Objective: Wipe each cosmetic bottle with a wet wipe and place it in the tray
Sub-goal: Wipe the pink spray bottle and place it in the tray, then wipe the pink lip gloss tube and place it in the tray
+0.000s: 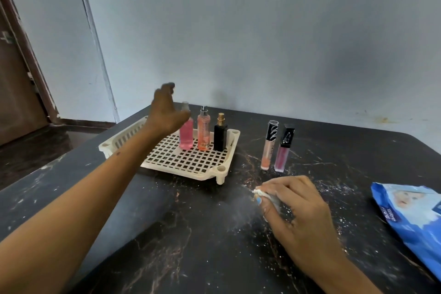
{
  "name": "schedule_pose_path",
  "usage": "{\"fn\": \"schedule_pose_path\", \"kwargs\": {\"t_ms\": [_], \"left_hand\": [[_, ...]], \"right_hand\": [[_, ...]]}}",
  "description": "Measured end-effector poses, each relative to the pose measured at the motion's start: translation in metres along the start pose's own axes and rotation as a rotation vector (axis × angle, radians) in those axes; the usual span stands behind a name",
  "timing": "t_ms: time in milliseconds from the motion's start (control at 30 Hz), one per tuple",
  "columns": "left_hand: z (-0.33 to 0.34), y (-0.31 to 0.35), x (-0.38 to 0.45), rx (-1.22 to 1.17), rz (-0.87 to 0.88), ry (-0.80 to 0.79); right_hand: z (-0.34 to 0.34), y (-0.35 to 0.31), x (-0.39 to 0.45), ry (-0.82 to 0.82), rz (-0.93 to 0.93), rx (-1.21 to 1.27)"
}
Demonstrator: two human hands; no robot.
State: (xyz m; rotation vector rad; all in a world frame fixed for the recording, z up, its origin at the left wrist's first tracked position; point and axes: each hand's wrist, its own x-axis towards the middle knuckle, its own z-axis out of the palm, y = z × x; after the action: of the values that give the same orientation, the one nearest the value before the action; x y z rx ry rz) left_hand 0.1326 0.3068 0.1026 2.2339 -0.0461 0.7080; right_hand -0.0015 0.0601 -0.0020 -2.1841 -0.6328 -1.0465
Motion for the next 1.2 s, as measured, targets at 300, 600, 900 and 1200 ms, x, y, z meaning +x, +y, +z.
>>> {"fn": "schedule_pose_path", "kwargs": {"t_ms": [300, 600, 900, 1200], "left_hand": [[0.052, 0.095, -0.036, 0.224, 0.776, -0.100], [0.093, 0.125, -0.045, 0.652, 0.835, -0.363], [0.075, 0.138, -0.048, 0.335, 0.628, -0.373], [0.020, 0.143, -0.067, 0.031, 0.441, -0.403]], "right_hand": [[0.002, 0.001, -0.001, -0.015, 0.017, -0.005], [0.003, 0.003, -0.002, -0.012, 0.041, 0.027], [-0.008, 0.004, 0.004, 0.236, 0.273, 0.052], [-0.012, -0.001, 0.005, 0.107, 0.336, 0.372]]}}
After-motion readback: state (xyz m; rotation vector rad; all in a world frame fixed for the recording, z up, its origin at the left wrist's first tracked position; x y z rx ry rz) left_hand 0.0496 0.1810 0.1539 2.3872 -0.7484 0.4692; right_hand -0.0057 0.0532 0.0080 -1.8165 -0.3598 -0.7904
